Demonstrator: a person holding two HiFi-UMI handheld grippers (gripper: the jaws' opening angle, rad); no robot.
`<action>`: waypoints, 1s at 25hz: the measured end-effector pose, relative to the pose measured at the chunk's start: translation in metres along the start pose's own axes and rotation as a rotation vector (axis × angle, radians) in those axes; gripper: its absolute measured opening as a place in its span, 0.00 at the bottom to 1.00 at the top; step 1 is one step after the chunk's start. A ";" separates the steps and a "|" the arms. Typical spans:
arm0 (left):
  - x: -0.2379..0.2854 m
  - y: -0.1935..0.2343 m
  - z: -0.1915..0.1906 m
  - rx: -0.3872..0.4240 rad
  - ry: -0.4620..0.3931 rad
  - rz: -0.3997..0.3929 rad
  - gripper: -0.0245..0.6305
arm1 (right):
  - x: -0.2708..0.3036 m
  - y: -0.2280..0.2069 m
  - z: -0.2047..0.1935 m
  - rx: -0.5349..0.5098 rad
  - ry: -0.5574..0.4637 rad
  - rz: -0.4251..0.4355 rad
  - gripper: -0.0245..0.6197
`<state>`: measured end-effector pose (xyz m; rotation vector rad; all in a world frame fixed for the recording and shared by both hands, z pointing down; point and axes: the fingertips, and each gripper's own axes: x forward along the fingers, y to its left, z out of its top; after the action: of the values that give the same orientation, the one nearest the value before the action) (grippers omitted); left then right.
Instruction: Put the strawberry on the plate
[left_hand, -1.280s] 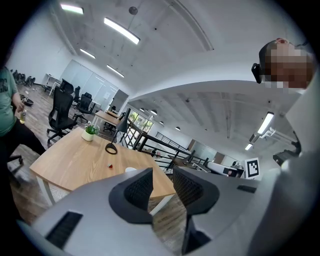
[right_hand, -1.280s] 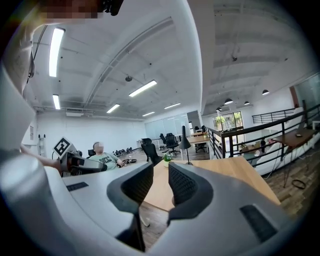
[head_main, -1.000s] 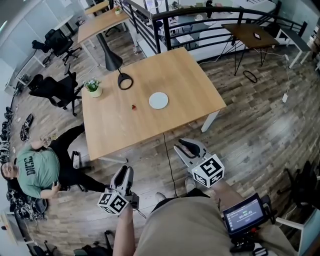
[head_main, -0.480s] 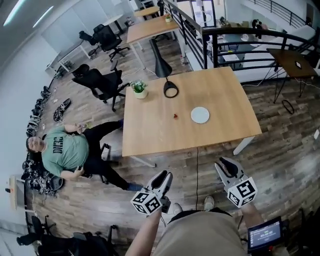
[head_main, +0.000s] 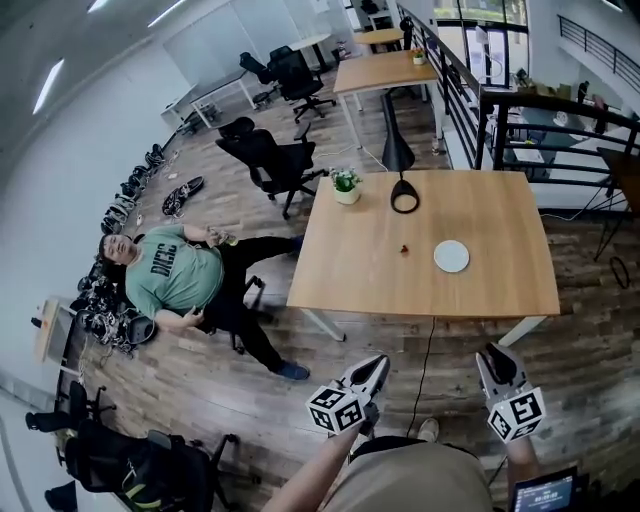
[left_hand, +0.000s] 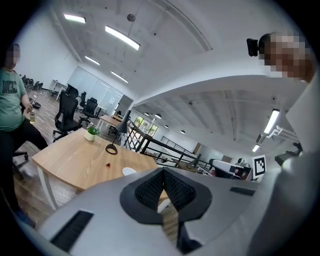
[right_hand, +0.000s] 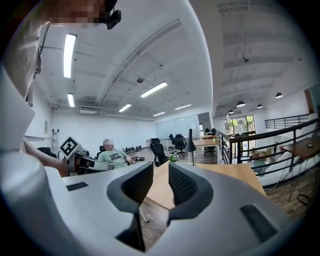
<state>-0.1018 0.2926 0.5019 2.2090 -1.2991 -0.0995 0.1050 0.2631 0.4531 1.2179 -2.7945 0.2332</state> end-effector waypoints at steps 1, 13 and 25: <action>0.000 -0.002 -0.001 -0.001 -0.003 0.004 0.04 | -0.001 -0.001 0.000 -0.003 0.000 0.005 0.16; -0.010 -0.026 -0.015 -0.004 -0.024 0.058 0.04 | -0.016 -0.007 -0.004 -0.002 -0.010 0.064 0.16; -0.002 -0.030 -0.022 -0.002 -0.009 0.064 0.04 | -0.020 -0.021 -0.019 0.014 0.005 0.063 0.16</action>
<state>-0.0722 0.3142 0.5049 2.1651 -1.3729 -0.0858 0.1344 0.2666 0.4718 1.1321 -2.8347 0.2599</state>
